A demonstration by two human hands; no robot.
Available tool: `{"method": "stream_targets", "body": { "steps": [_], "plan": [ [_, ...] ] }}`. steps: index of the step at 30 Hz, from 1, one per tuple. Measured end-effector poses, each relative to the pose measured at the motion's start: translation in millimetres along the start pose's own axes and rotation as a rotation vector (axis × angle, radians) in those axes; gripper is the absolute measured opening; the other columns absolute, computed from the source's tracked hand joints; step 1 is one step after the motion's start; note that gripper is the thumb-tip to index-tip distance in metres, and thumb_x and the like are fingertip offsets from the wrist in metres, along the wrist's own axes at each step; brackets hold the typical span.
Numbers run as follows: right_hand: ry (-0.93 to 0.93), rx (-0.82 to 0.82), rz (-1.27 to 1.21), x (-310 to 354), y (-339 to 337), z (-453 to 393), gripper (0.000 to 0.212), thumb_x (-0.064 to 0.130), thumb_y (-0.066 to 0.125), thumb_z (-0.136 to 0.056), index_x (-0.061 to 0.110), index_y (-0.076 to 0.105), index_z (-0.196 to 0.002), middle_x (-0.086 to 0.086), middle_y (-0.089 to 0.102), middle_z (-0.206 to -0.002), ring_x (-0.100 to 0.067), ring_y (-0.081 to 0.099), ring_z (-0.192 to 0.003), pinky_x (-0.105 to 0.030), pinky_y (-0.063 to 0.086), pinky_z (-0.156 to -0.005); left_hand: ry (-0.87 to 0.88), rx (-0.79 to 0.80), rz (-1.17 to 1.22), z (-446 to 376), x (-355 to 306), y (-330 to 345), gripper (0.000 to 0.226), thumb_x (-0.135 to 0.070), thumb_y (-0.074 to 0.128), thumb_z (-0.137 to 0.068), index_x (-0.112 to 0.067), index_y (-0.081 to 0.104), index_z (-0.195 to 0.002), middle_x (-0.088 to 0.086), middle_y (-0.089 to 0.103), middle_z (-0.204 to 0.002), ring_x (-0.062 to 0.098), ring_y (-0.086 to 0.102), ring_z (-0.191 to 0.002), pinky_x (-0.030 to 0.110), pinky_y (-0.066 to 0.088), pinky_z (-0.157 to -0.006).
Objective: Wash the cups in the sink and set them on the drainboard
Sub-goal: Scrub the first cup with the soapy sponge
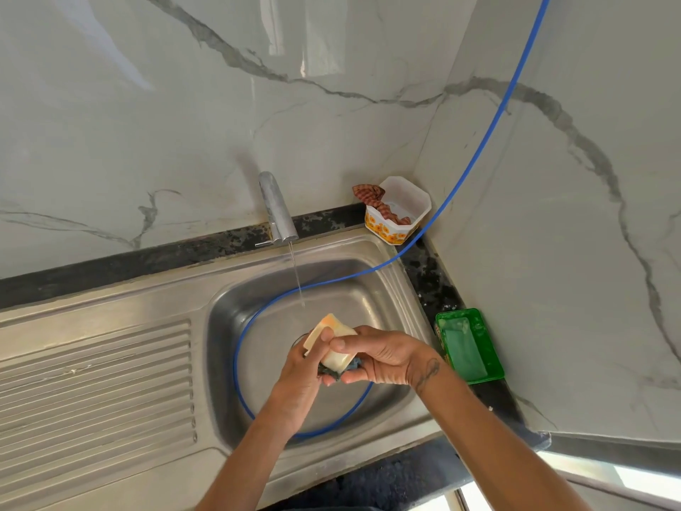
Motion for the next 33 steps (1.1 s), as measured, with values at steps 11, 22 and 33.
{"method": "stream_targets", "body": {
  "steps": [11,22,33],
  "plan": [
    [-0.180,-0.750,0.184,-8.6,-29.2,21.8,0.028,0.023,0.072,-0.099,-0.005,0.073,-0.103,-0.026,0.075,-0.096,-0.029,0.076,-0.083,-0.043,0.066,-0.075,0.242,-0.465,-0.511,-10.9,-11.1,-58.5,0.059,-0.049,0.097,-0.056,-0.043,0.069,-0.108,-0.012,0.075,-0.098,0.009,0.072,-0.092,0.026,0.059,-0.078],
    [-0.138,-0.746,0.502,-8.4,37.2,-17.2,0.028,0.004,0.051,-0.090,0.016,0.076,-0.092,0.005,0.067,-0.080,-0.007,0.060,-0.075,-0.022,0.045,-0.067,0.538,-0.351,-0.992,-17.9,3.7,-37.2,0.048,-0.021,0.088,-0.062,-0.034,0.073,-0.106,-0.026,0.065,-0.104,-0.003,0.061,-0.097,0.006,0.039,-0.089],
    [-0.468,0.319,2.563,-4.4,21.3,1.2,0.099,0.021,0.085,-0.075,0.019,0.034,-0.159,0.001,0.032,-0.167,-0.016,0.022,-0.158,-0.075,0.008,-0.121,-0.074,0.409,-1.285,-16.3,-36.6,-30.7,0.038,-0.038,0.085,-0.055,-0.040,0.065,-0.087,-0.017,0.072,-0.080,0.006,0.072,-0.077,0.036,0.063,-0.077]
  ]
}}
Point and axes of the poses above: each hand's wrist, its own z-axis away from the middle knuckle, its own y-axis out of the palm, x = y × z, the point moved 5 cm from there along -z, towards the middle knuckle
